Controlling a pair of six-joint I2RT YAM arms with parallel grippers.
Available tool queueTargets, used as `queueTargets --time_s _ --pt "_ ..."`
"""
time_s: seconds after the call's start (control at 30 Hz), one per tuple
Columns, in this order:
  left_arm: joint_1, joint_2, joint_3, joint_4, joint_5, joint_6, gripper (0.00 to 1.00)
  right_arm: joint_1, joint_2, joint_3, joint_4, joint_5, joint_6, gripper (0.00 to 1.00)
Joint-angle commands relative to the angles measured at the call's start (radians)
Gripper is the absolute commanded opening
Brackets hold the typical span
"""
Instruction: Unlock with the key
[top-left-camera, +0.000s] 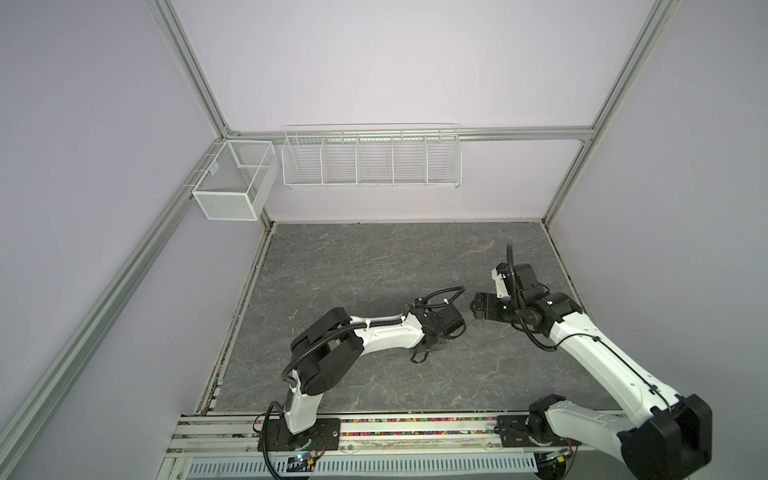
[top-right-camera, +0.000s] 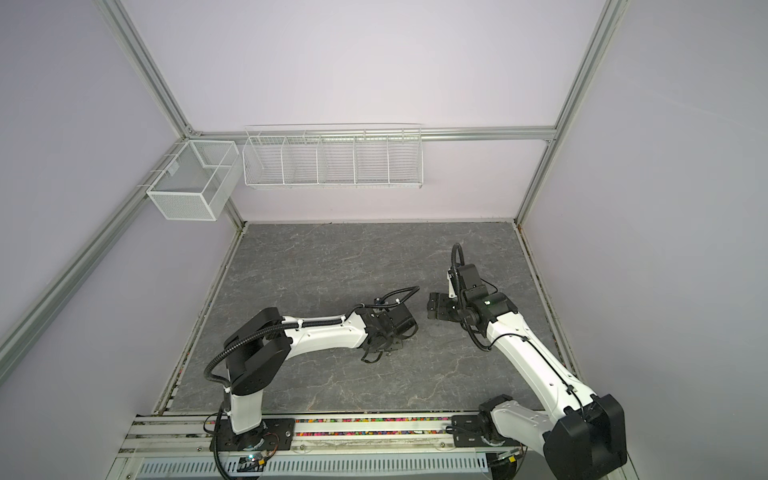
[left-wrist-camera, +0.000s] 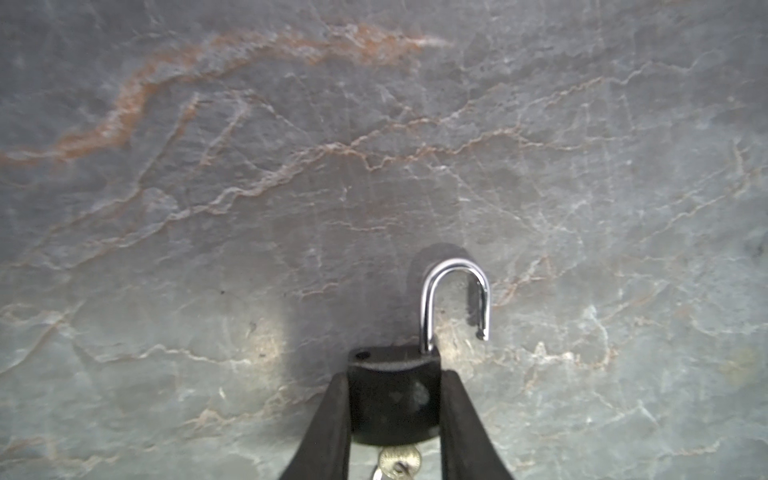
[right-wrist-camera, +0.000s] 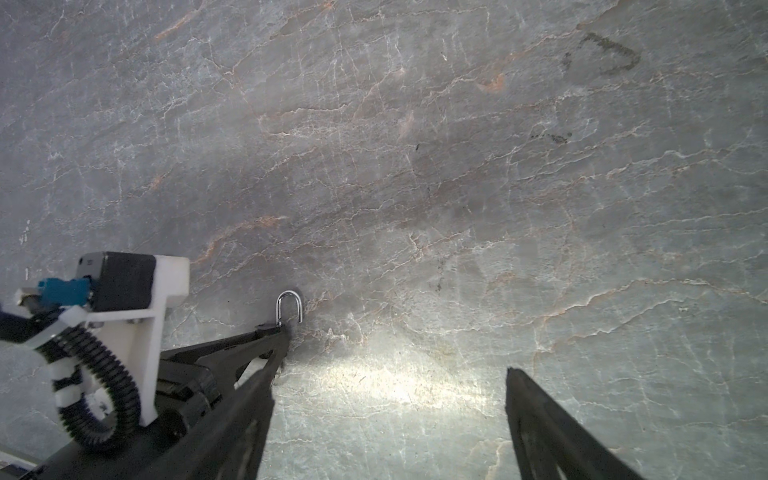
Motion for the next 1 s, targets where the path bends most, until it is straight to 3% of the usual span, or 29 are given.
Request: queueTargets --time_s 0.0,0.23,0.37,0.47,0.57,0.67,0.8,0.87,0.97 --pt "0.006 0.039 0.012 -0.009 0.015 -0.026 0.21 -0.009 -0.021 -0.013 0.004 0.006 0.007 0.89" --pt "0.006 0.013 0.037 -0.026 0.008 -0.011 0.46 -0.013 -0.039 -0.002 -0.009 0.018 0.006 0.89" --pt "0.008 -0.016 0.051 -0.033 0.002 -0.002 0.57 -0.015 -0.049 0.009 -0.020 0.033 0.000 0.89" --pt "0.012 -0.063 0.066 -0.041 -0.010 -0.001 0.59 -0.022 -0.063 0.020 -0.023 0.062 -0.010 0.89" --pt "0.024 -0.139 0.079 -0.076 -0.061 0.037 0.73 -0.040 -0.070 0.054 -0.034 0.108 -0.027 0.89" --pt "0.054 -0.253 0.080 -0.141 -0.174 0.073 0.76 -0.058 -0.074 0.086 -0.015 0.222 -0.057 0.89" --pt "0.147 -0.437 0.031 -0.195 -0.427 0.187 0.99 -0.078 -0.063 0.058 0.101 0.495 -0.111 0.89" --pt "0.227 -0.521 -0.023 -0.165 -0.539 0.285 0.99 -0.111 -0.044 0.017 0.188 0.588 -0.117 0.89" --pt "0.426 -0.625 -0.126 -0.117 -0.647 0.394 0.99 -0.186 0.016 -0.038 0.328 0.652 -0.104 0.89"
